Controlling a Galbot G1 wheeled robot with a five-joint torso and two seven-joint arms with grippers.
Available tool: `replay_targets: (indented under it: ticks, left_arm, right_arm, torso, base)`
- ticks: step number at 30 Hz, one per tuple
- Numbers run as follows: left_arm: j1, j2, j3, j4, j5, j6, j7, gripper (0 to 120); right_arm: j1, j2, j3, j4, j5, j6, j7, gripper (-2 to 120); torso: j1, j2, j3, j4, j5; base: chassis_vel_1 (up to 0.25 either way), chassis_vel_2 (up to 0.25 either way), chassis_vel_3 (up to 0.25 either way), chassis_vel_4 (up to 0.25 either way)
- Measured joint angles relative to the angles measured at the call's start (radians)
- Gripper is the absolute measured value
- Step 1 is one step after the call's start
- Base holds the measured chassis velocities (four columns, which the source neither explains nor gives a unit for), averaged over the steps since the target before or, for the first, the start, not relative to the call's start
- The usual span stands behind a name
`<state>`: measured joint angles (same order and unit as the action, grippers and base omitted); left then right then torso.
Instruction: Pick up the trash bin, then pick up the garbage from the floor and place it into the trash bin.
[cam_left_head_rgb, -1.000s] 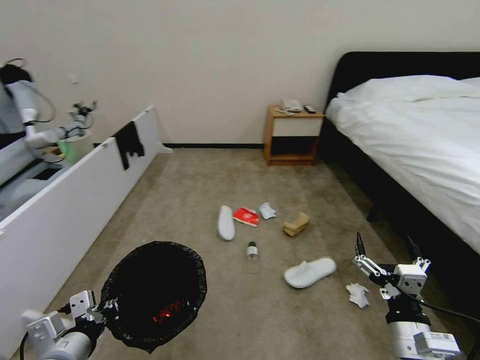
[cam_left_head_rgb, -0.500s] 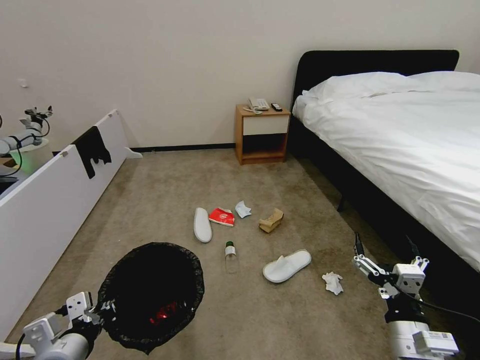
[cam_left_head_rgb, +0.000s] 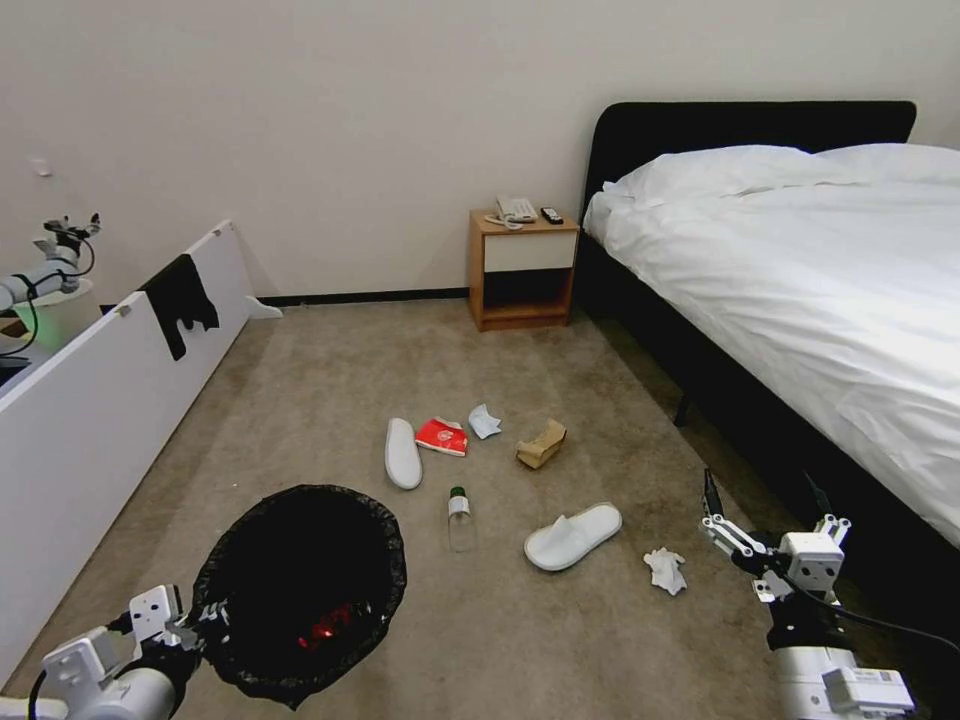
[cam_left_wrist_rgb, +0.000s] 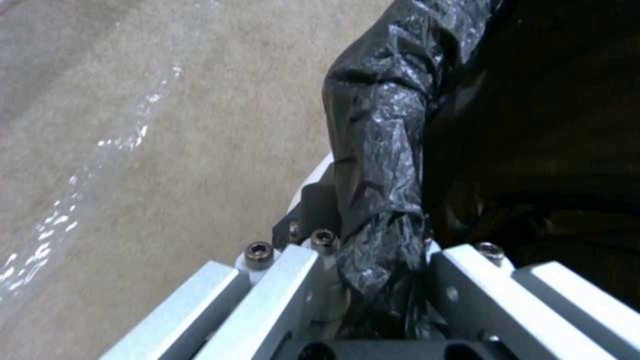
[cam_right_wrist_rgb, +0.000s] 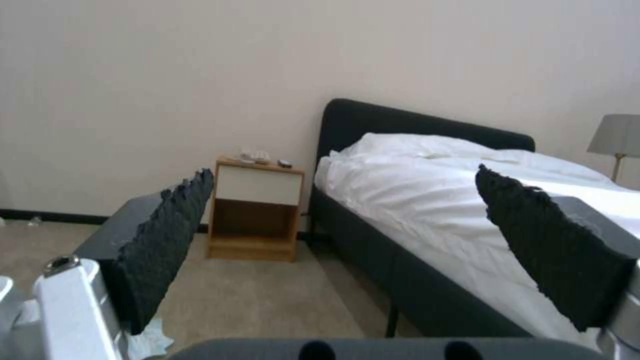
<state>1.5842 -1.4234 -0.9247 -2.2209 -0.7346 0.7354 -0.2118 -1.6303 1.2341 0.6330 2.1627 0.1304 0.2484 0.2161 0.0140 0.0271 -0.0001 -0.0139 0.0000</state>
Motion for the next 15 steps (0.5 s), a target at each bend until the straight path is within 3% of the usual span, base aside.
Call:
replay_targets:
  ticks: [9,15]
  left_arm:
    - [0.002,-0.001,-0.002,-0.004,-0.001,0.0,0.0,1]
    - [0.002,-0.002,-0.002,-0.004,-0.001,0.0,0.001,1]
  right_arm:
    - [0.004,0.001,-0.004,-0.005,0.0,0.006,-0.001,100]
    - [0.007,0.001,-0.007,-0.009,0.0,0.011,-0.002,100]
  torso:
    - [0.0,0.0,0.0,0.0,0.0]
    - [0.0,0.0,0.0,-0.0001,-0.0001]
  base:
    - [-0.176,0.17,0.173,-0.169]
    - [-0.108,0.125,0.118,-0.133]
